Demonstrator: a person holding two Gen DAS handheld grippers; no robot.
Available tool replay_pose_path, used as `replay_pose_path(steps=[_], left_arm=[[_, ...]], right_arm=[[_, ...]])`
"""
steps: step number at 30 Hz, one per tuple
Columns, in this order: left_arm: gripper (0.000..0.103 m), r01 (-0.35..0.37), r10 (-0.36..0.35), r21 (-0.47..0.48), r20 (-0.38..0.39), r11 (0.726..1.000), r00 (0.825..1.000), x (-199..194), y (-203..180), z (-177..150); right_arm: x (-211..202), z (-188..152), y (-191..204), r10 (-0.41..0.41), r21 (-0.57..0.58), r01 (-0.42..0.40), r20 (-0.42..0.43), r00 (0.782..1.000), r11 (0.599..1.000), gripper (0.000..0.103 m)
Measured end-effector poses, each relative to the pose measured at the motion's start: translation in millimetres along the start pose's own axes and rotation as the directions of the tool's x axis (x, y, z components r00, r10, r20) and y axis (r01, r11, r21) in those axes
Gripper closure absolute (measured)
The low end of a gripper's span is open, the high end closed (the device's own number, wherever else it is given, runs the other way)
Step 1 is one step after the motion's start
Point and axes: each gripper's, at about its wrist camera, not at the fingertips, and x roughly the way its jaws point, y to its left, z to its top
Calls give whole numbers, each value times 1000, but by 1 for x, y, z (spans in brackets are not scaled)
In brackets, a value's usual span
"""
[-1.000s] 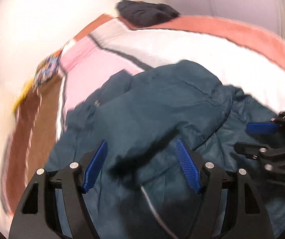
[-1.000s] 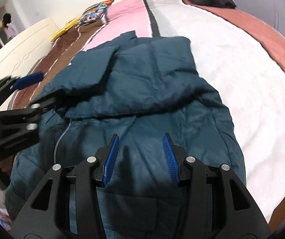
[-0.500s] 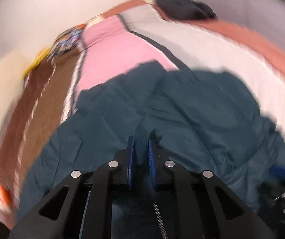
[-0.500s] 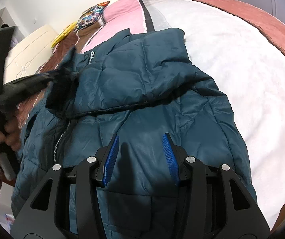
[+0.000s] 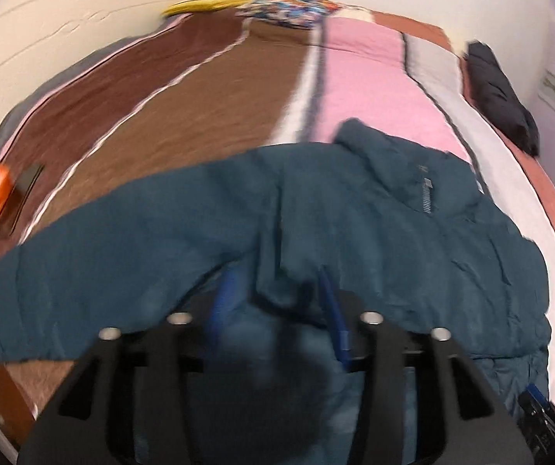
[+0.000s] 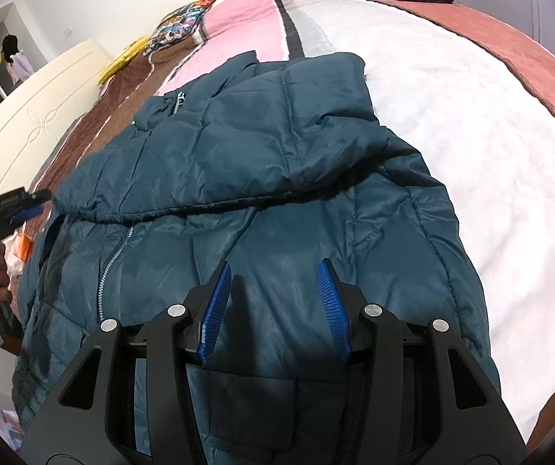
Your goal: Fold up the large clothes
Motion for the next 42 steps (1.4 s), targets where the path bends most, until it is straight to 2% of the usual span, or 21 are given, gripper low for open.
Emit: replay_pose_path(steps=[5, 9, 12, 18, 22, 24, 26, 27, 29, 31, 35, 42], left_arm=[[54, 22, -20, -65, 33, 998, 999, -7, 23, 3], [54, 85, -84, -32, 38, 996, 996, -7, 14, 0], [54, 101, -102, 34, 7, 994, 995, 10, -6, -3], [55, 69, -65, 48, -87, 996, 994, 49, -13, -16], [55, 64, -60, 45, -99, 997, 993, 54, -14, -20], [55, 64, -59, 50, -99, 997, 993, 54, -14, -20], [55, 64, -58, 55, -102, 996, 993, 55, -17, -20], [55, 74, -68, 54, -107, 996, 992, 56, -19, -21], [55, 98, -91, 49, -120, 994, 989, 57, -21, -22], [55, 98, -90, 66, -125, 993, 988, 59, -27, -25], [54, 85, -74, 80, -125, 993, 989, 62, -28, -27], [48, 124, -126, -18, -110, 992, 986, 37, -6, -23]], right_arm=[[-1, 5, 1, -2, 4, 2, -2, 1000, 1000, 56], [-6, 16, 1, 4, 9, -4, 25, 1000, 1000, 56], [-9, 26, -7, 11, 49, -13, 37, 999, 999, 56], [-4, 42, -28, 5, 118, -9, 32, 999, 993, 60], [8, 53, -36, 71, 184, -73, 18, 997, 980, 60], [18, 60, -36, 132, 212, -129, 2, 991, 969, 60], [23, 67, -37, 88, 212, -88, 8, 996, 973, 62], [25, 70, -40, 60, 216, -60, 7, 998, 974, 69], [32, 75, -48, -9, 235, 11, -9, 1000, 972, 74], [36, 76, -56, -23, 257, 26, -15, 1000, 966, 74], [31, 74, -45, -85, 195, 88, -25, 996, 977, 73], [12, 59, -24, -76, 160, 77, -12, 997, 984, 68]])
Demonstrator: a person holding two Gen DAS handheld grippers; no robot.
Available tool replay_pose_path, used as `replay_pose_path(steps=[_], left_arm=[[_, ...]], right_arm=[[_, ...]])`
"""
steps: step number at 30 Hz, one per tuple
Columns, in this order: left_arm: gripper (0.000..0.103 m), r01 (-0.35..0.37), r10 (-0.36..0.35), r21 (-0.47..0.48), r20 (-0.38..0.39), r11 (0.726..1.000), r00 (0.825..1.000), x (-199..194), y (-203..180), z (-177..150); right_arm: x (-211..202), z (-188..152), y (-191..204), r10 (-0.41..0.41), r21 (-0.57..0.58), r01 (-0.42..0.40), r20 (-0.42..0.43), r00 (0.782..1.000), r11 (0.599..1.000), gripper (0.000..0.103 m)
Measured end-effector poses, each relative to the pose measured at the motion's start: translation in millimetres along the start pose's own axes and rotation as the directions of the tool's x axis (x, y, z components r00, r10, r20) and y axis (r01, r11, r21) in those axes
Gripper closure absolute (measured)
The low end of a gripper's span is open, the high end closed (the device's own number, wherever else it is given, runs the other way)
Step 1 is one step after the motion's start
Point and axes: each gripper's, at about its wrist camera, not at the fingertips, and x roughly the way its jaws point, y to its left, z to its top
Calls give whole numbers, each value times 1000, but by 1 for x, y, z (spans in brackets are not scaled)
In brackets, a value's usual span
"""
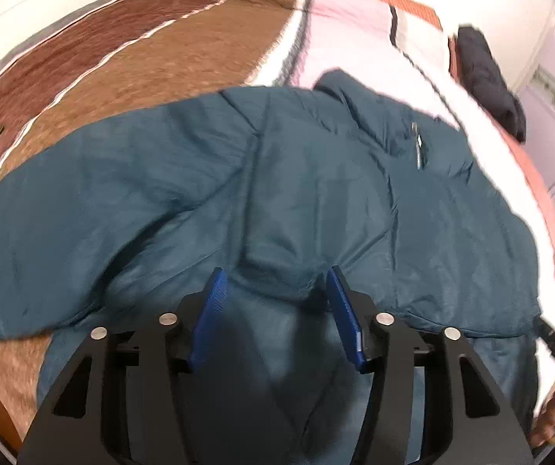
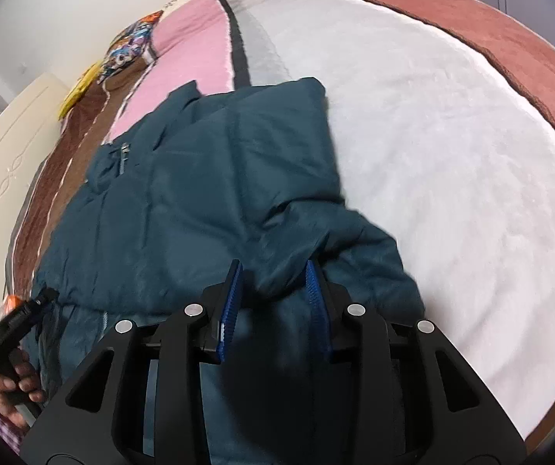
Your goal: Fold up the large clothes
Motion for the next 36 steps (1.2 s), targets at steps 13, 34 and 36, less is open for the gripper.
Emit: replay_pose_path(steps=[13, 34, 36], left_arm=[[35, -2, 42, -363, 101, 932, 994, -87, 142, -44], [35, 240, -90, -879, 222, 412, 971, -43, 315, -105], [35, 247, -80, -880, 235, 405, 969, -42, 317, -106]], right_arm=[[-17, -58, 78, 56, -222, -61, -30, 998, 973, 65], [-8, -74, 131, 54, -330, -68, -52, 997, 942, 64], [-6, -74, 132, 53, -332, -68, -56, 997, 941, 64]])
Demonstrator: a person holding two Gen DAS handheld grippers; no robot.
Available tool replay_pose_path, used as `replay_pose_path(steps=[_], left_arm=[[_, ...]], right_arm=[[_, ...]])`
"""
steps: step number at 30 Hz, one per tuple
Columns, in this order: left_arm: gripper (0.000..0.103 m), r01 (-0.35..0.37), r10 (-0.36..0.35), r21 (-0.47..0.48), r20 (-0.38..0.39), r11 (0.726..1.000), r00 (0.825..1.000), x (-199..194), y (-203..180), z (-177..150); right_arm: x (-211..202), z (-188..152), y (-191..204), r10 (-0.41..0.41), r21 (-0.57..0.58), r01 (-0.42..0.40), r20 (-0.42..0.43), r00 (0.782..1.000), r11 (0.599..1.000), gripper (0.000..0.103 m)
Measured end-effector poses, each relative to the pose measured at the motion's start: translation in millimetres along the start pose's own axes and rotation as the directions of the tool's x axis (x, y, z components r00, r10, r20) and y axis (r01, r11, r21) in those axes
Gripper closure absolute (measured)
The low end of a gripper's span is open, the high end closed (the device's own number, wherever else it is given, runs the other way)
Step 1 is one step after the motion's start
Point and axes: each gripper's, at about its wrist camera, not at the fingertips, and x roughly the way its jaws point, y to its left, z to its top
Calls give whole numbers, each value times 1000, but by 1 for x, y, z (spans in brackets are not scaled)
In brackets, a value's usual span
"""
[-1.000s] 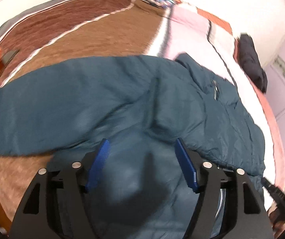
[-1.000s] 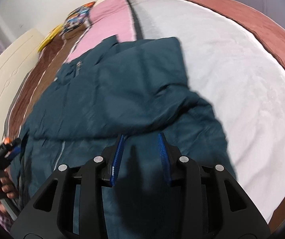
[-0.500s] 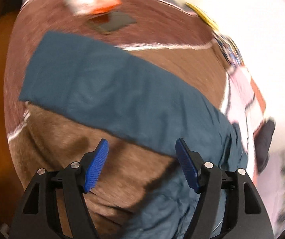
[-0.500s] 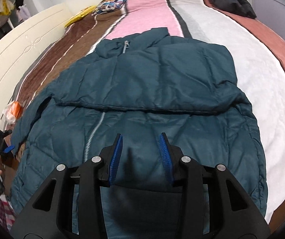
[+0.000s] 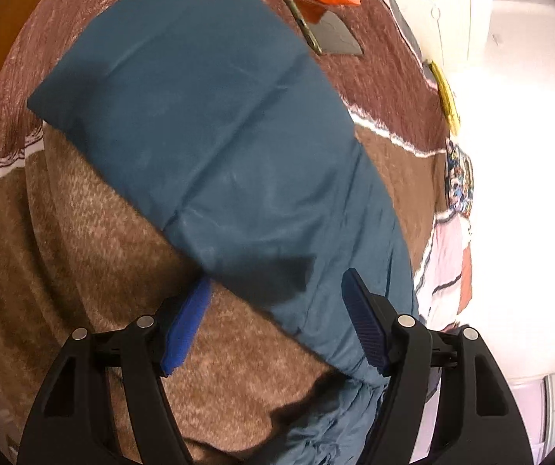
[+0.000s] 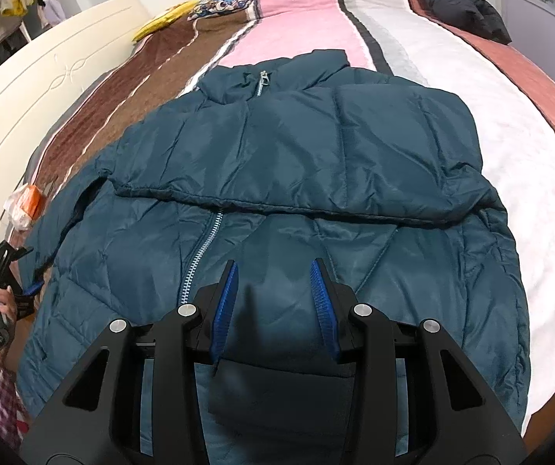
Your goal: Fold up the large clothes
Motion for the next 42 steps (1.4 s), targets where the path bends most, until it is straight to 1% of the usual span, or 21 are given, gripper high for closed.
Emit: replay_pose_path(steps=[4, 6, 8, 11, 15, 17, 19, 20, 22, 23, 24, 26, 27, 29, 30, 32, 34, 36, 39, 40, 42], left_arm=[[37, 7, -7, -11, 67, 1000, 998, -3, -2, 10], [49, 6, -6, -3, 86, 1000, 996, -3, -2, 16], [84, -49, 45, 33, 101, 998, 994, 1, -5, 20], [97, -67, 53, 98, 137, 993, 989, -4, -13, 23], [100, -108, 52, 244, 225, 964, 973, -28, -47, 19], [100, -115, 17, 353, 268, 929, 963, -44, -81, 10], [100, -115, -29, 460, 295, 880, 955, -57, -117, -2], [100, -105, -65, 519, 299, 848, 952, -64, -137, -11], [100, -76, -139, 622, 289, 779, 947, -75, -176, -32], [100, -53, -179, 674, 271, 737, 946, -81, -196, -46], [100, -36, -206, 709, 253, 704, 945, -84, -209, -56], [100, 21, -281, 803, 184, 596, 942, -91, -248, -91], [100, 45, -300, 826, 152, 562, 942, -92, -258, -103], [100, 145, -329, 876, 17, 460, 944, -86, -284, -144], [100, 178, -329, 885, -30, 431, 944, -83, -288, -159], [100, 266, -299, 899, -163, 348, 940, -62, -301, -202], [100, 309, -239, 901, -242, 304, 940, -36, -302, -237], [100, 337, -139, 900, -310, 275, 940, 2, -293, -274], [100, 313, 0, 920, -322, 235, 947, 47, -276, -312], [97, 305, 56, 926, -325, 220, 944, 65, -266, -323], [87, 275, 142, 944, -302, 183, 943, 85, -251, -336]], right_arm=[[4, 0, 1, 0, -1, 0, -8, 1000, 1000, 64], [5, -1, 1, 4, 5, -4, -12, 1000, 1000, 64], [6, -2, 0, 8, 11, -8, -18, 1000, 1000, 64], [5, -2, -1, 12, 19, -12, -18, 1000, 1000, 64], [1, -1, -6, 14, 29, -13, -8, 1000, 999, 64], [-1, 0, -10, 17, 45, -17, 0, 1000, 999, 64], [-4, 0, -14, 22, 58, -22, 7, 1000, 998, 64], [-6, -1, -16, 24, 63, -24, 12, 1000, 998, 64], [-9, 0, -20, 26, 70, -28, 22, 999, 997, 64], [-11, 0, -22, 26, 73, -28, 26, 999, 997, 64], [-14, 0, -25, 27, 79, -30, 34, 999, 996, 64], [-20, 0, -33, 27, 94, -32, 51, 998, 995, 64], [-23, 0, -36, 24, 100, -30, 59, 998, 995, 64], [-30, 0, -47, 15, 121, -25, 82, 996, 992, 64], [-33, 1, -53, 10, 130, -22, 91, 996, 991, 64], [-39, 1, -66, -4, 158, -13, 107, 994, 987, 64], [-45, -1, -84, -21, 198, -3, 120, 993, 980, 64], [-49, -4, -97, -32, 228, 2, 126, 992, 974, 64], [-53, -8, -111, -44, 259, 10, 128, 991, 966, 64], [-53, -9, -115, -48, 266, 12, 127, 991, 964, 64], [-53, -12, -119, -49, 273, 13, 124, 991, 962, 64]])
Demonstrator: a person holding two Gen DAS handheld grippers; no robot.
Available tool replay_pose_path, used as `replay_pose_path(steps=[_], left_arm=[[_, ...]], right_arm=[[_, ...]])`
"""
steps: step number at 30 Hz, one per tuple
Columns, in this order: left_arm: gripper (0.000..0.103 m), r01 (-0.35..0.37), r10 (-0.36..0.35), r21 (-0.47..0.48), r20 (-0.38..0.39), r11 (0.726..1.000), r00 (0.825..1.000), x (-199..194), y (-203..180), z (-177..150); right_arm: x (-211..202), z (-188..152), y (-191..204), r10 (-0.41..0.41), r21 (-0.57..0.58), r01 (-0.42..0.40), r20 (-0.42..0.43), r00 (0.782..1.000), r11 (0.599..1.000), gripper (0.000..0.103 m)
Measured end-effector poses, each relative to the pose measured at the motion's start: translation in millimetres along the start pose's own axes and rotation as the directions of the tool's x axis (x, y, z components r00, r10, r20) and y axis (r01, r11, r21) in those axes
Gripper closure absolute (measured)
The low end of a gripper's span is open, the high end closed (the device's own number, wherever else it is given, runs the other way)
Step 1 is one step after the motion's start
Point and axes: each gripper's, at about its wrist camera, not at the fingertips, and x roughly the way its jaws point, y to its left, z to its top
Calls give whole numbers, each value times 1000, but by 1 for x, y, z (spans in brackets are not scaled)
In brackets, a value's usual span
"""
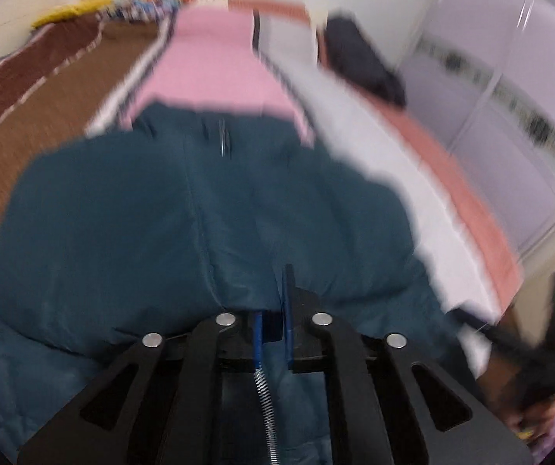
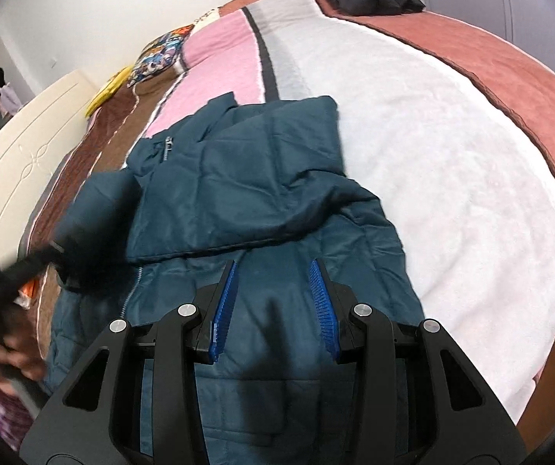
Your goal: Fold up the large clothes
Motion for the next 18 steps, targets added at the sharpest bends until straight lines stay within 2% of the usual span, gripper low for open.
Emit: replay_pose_path(steps=[2, 5, 10, 13, 16, 18], left_arm=[[62, -3, 4, 20, -69, 1000, 998, 9, -4, -15], [46, 32, -30, 33, -64, 999, 997, -3, -1, -27], [40, 67, -67, 23, -31, 997, 997, -44, 16, -48], [40, 62, -63, -25, -22, 998, 998, -60, 31, -65], [40, 37, -35, -97, 20, 995, 999, -79, 53, -79], [40, 16, -10, -143, 41, 990, 999, -91, 68, -88]], right_arm=[[2, 0, -3, 7, 7, -7, -7, 1000, 1000, 64], [6, -1, -1, 15, -2, -15, -15, 1000, 1000, 64], [11, -3, 20, 49, -48, -50, -29, 998, 998, 64], [12, -6, 53, 69, -154, -73, -29, 997, 985, 64], [12, -11, 95, 95, -277, -99, -28, 995, 956, 63], [12, -20, 135, 107, -402, -105, -17, 994, 910, 51]])
